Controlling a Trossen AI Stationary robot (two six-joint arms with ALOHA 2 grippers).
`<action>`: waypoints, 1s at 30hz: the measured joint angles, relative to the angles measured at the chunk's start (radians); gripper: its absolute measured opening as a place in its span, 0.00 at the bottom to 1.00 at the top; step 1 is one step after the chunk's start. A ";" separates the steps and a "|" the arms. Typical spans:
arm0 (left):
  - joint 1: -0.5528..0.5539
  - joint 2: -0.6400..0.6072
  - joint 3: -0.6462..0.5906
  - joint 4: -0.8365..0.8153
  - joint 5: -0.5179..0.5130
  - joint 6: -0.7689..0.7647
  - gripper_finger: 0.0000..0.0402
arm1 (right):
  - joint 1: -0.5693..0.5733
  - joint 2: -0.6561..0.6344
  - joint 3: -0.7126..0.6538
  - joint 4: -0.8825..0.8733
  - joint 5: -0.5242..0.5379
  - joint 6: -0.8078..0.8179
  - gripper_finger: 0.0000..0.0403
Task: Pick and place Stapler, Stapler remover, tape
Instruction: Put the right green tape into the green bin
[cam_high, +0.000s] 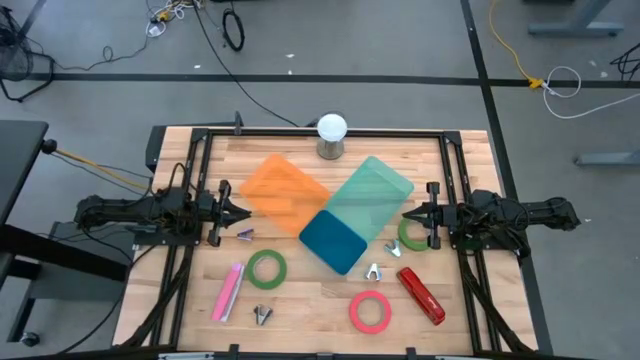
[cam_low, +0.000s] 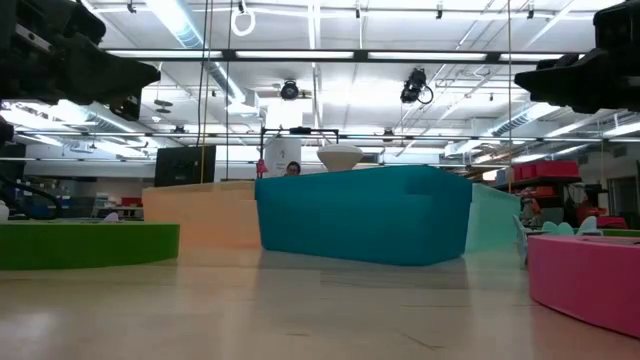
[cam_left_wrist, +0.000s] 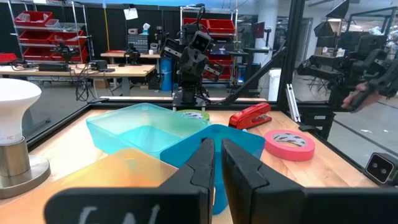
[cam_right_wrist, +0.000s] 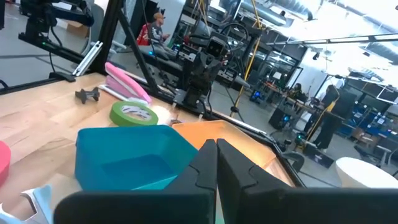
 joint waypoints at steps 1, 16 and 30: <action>0.000 0.000 0.000 0.000 0.000 0.000 0.08 | 0.000 0.000 0.000 0.000 0.000 0.001 0.01; 0.000 0.000 0.000 0.000 0.000 0.000 0.08 | 0.000 0.000 0.000 0.288 0.007 0.028 0.01; 0.000 0.000 0.000 0.000 0.000 0.000 0.08 | 0.000 0.000 0.000 0.582 0.246 0.289 0.01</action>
